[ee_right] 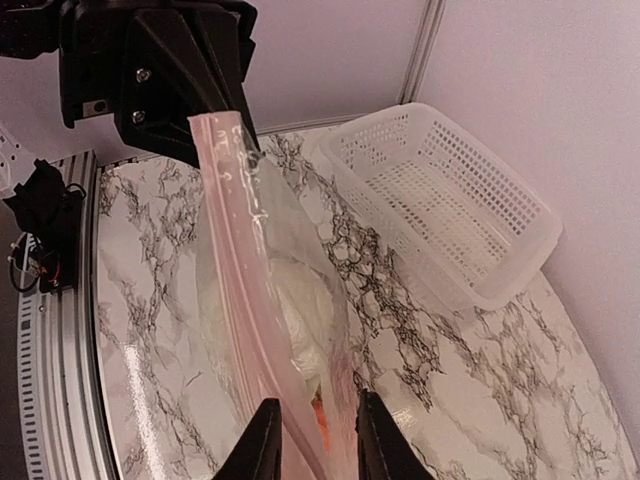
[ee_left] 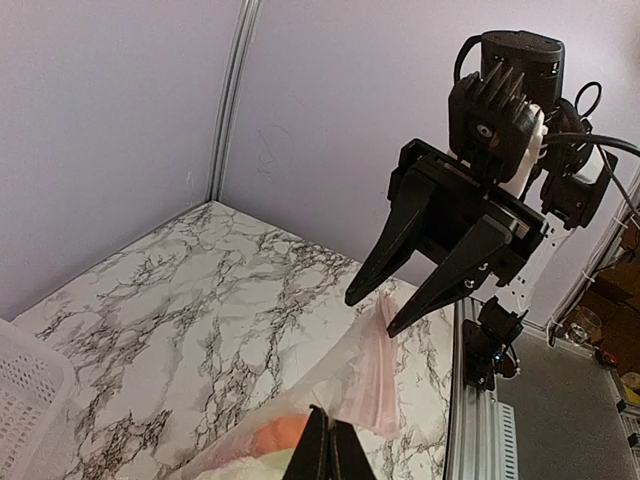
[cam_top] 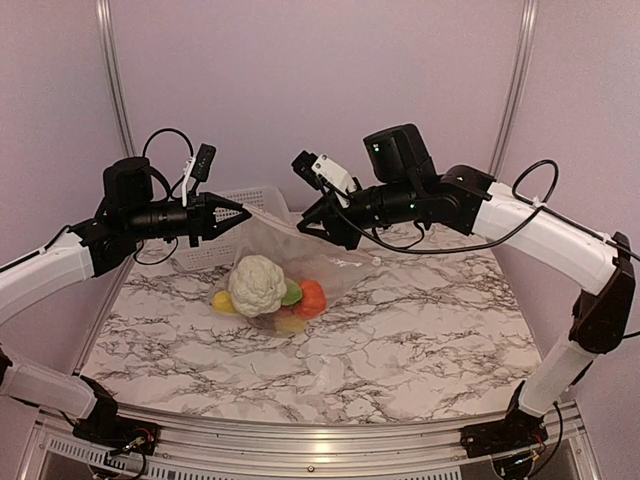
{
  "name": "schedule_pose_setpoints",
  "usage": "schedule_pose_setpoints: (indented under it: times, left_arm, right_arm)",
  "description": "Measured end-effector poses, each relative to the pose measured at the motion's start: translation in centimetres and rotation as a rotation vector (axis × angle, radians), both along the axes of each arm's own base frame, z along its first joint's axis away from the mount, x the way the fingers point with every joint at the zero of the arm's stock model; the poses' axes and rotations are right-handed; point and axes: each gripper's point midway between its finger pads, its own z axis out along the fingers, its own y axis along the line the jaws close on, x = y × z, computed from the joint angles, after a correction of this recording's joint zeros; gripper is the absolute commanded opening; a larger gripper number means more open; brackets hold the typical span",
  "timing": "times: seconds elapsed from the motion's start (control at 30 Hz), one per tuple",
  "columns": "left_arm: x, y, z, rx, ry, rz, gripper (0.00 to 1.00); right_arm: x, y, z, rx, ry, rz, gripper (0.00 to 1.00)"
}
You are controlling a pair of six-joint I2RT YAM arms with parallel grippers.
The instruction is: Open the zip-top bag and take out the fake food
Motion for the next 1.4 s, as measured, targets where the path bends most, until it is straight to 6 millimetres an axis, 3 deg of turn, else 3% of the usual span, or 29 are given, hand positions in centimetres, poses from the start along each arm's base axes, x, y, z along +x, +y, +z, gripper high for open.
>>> schedule_pose_setpoints:
  times: [0.23,0.33,0.4,0.67,0.97,1.4]
  left_arm:
    - [-0.1,0.1,0.0,0.004,0.004,-0.001,0.00]
    - [-0.2,0.1,-0.1,0.005,0.004,-0.001,0.00]
    - [-0.2,0.1,-0.1,0.004,0.004,-0.002,0.00]
    - [-0.4,0.0,0.0,0.003,0.004,-0.013,0.00]
    - [-0.5,0.0,0.0,0.004,0.003,-0.019,0.00]
    - [-0.6,0.0,-0.1,0.004,0.003,-0.026,0.00]
  right_arm:
    - [1.0,-0.5,-1.4,-0.062,-0.020,-0.042,0.22]
    - [1.4,-0.8,-1.8,-0.087,-0.040,-0.065,0.33]
    - [1.7,-1.2,-2.4,-0.109,-0.043,-0.082,0.35]
    - [2.3,-2.4,-4.8,-0.188,-0.041,-0.124,0.30]
    - [1.7,-2.8,-2.1,-0.131,-0.062,-0.109,0.43]
    - [0.1,-1.5,2.1,-0.029,-0.085,-0.024,0.43]
